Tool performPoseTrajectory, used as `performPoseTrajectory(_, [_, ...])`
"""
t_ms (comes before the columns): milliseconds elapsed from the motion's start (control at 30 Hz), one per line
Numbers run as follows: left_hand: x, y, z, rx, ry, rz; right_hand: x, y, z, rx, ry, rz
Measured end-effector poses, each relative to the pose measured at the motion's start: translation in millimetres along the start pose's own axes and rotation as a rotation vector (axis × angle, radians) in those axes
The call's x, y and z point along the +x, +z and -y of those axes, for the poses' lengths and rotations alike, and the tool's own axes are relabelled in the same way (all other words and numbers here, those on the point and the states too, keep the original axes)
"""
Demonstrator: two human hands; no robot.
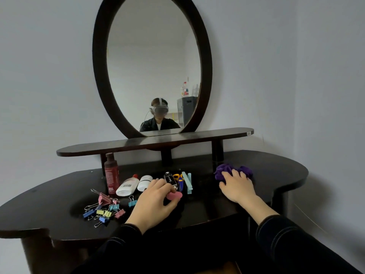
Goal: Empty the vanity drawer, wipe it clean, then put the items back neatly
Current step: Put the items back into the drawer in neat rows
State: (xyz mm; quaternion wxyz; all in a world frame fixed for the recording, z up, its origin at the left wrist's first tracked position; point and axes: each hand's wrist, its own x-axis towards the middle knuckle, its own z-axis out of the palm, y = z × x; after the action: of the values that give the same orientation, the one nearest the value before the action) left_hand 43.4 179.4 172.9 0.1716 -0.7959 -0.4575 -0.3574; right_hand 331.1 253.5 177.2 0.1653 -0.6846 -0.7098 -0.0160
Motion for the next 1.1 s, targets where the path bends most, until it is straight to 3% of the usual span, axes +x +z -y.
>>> performPoseTrajectory(233, [-1, -12, -7, -0.009, -0.099, 0.043, -32, 2, 25, 0.043, -0.18, -0.235])
performPoseTrajectory(433, [-10, -26, -11, -0.086, -0.276, -0.089, -55, 7, 86, 0.137, -0.389, -0.262])
performPoseTrajectory(600, [-15, -30, -13, -0.051, -0.399, -0.141, -67, 12, 133, 0.157, -0.489, -0.285])
performPoseTrajectory(767, [-28, -34, -9, -0.18, -0.556, -0.276, -67, 21, 163, 0.157, -0.541, -0.241])
performPoseTrajectory(967, [-32, -61, 21, -0.162, -0.48, -0.363, -50, 32, 169, 0.193, -0.531, -0.226])
performPoseTrajectory(1100, [-12, -81, 73, -0.111, -0.571, -0.434, -44, 37, 174, 0.194, -0.582, -0.243])
